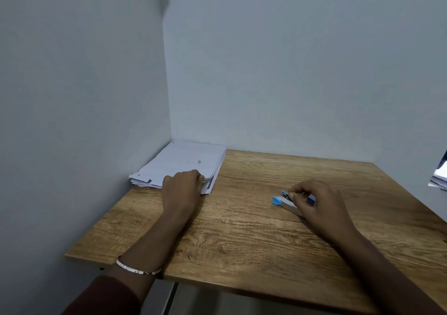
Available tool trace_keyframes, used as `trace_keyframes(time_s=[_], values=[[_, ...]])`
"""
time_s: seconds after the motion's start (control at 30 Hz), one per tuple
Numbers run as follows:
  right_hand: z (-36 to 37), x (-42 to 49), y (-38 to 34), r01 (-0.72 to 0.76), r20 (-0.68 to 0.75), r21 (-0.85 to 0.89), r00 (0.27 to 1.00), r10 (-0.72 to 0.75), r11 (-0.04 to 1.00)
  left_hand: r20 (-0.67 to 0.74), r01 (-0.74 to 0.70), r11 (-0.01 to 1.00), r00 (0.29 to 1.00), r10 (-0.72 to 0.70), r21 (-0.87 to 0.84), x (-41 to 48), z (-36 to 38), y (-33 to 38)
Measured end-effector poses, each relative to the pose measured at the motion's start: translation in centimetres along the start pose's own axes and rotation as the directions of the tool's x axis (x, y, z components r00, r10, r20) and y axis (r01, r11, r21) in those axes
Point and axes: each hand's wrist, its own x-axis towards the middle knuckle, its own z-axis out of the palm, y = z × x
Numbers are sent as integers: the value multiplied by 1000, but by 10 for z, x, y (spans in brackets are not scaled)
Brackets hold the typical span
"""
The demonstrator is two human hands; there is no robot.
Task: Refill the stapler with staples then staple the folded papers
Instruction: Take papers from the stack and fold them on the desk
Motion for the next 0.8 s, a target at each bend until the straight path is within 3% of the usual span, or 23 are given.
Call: trace_keyframes(time_s=[0.2, 0.27, 0.43, 0.57, 0.8], values=[[-1, -1, -3, 12, -5, 26, 1000, -12, 1000, -88, 96, 926, 987, -137, -365, -9, -9, 8], [-1, 0, -8, 51, -9, 43, 999, -51, 998, -108, 90, 909, 983, -146, -408, -14, -16, 13], [11, 3, -42, 198, 39, 183, 977, -208, 963, -131, -147, 942, 985, 112, -301, -31, -42, 43], [27, -2, -69, 112, 158, 418, 968, -193, 902, -112, -315, 903, 949, 295, -293, -43, -67, 76], [19, -30, -48, -61, 254, 535, 963, -91, 843, 188, -262, 768, 877, 442, -584, -54, -82, 58]])
